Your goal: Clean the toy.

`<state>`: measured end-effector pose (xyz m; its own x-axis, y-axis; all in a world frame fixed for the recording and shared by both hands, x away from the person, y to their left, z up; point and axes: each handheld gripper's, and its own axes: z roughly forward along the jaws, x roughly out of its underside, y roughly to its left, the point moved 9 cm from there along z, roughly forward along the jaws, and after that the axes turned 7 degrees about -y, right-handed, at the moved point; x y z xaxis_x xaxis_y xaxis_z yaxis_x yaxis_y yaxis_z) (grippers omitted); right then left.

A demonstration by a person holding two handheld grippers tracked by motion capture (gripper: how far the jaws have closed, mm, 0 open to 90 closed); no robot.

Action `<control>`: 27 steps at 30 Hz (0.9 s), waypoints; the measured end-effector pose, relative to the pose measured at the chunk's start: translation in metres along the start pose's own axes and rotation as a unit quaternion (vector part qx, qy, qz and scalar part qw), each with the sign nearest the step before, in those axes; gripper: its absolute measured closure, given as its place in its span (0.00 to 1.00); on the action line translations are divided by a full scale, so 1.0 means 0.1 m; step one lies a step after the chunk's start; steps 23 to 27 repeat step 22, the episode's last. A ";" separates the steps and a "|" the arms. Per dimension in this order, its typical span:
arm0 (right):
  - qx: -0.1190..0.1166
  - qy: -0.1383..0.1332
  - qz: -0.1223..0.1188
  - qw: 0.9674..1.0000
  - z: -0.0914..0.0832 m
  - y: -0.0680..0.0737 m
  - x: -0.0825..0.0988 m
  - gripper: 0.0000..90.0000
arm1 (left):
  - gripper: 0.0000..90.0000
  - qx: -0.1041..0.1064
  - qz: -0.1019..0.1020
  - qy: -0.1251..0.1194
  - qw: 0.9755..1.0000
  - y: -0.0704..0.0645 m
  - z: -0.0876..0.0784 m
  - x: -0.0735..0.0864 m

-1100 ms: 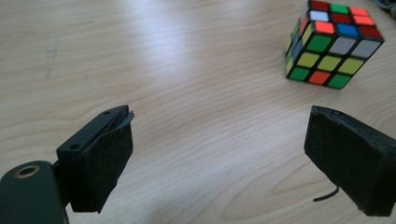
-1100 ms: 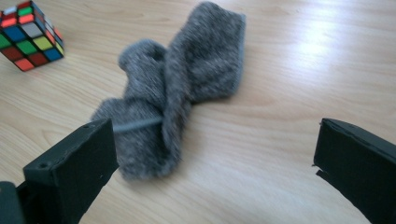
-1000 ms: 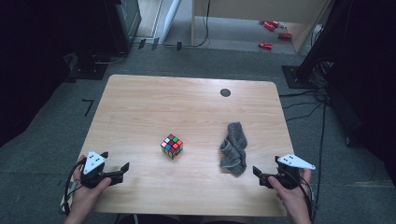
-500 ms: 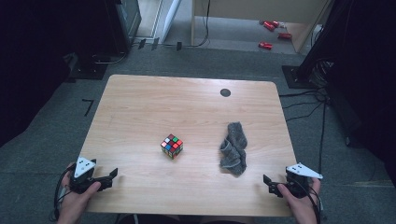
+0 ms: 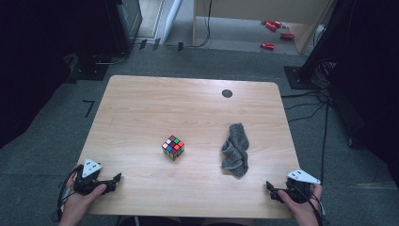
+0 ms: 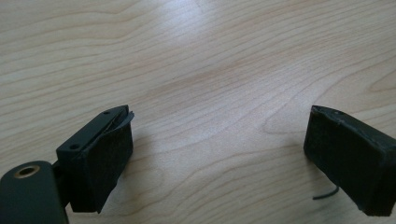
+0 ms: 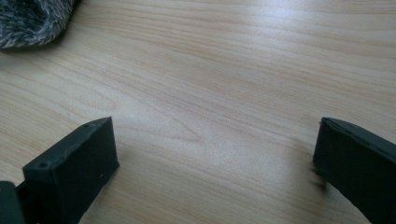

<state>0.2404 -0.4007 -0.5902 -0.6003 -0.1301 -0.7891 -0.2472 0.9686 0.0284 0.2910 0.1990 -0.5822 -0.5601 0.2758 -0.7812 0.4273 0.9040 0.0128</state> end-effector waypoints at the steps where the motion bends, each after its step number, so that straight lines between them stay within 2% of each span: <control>1: 0.000 0.000 0.000 1.000 0.00 0.00 0.00 0.00 | 0.09 0.000 0.000 0.000 1.000 0.00 0.00 0.00; 27: 0.000 0.000 0.001 1.000 0.00 0.00 0.00 0.00 | 0.10 -0.003 -0.003 0.000 1.000 0.02 0.02 -0.01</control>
